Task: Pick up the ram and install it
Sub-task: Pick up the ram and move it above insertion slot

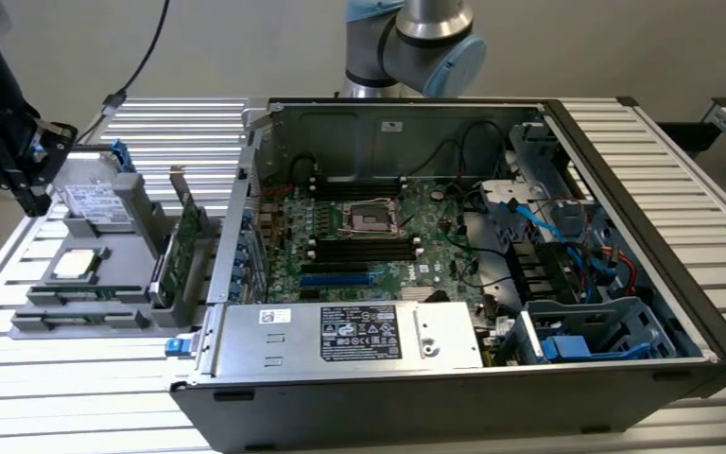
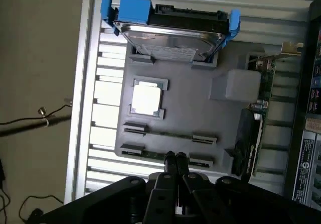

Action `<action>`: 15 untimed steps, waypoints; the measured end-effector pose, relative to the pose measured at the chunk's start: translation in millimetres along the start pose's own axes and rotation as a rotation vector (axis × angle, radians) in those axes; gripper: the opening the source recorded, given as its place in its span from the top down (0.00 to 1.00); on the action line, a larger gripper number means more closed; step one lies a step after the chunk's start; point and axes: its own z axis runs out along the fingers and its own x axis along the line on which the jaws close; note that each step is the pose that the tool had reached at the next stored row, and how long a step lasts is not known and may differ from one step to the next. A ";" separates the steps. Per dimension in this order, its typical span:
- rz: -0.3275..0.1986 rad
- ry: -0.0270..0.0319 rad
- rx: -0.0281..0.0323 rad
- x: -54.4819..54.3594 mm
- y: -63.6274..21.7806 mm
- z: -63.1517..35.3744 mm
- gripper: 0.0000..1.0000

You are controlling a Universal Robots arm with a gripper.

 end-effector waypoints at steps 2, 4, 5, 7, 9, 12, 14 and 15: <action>-0.041 0.0009 -0.0015 0.0 0.0 0.2 0.90; -0.079 0.0017 -0.0023 0.0 0.0 0.5 0.90; -0.097 0.0021 -0.0028 0.0 0.0 0.5 0.90; -0.133 0.0029 -0.0038 -0.1 0.0 0.8 0.90; -0.170 0.0036 -0.0053 -0.1 -0.1 1.0 0.90; -0.226 0.0032 -0.0128 -0.2 -0.1 1.9 0.90; -0.262 0.0028 -0.0213 -0.2 -0.1 2.4 0.90; -0.280 0.0020 -0.0265 -0.2 -0.1 2.8 0.90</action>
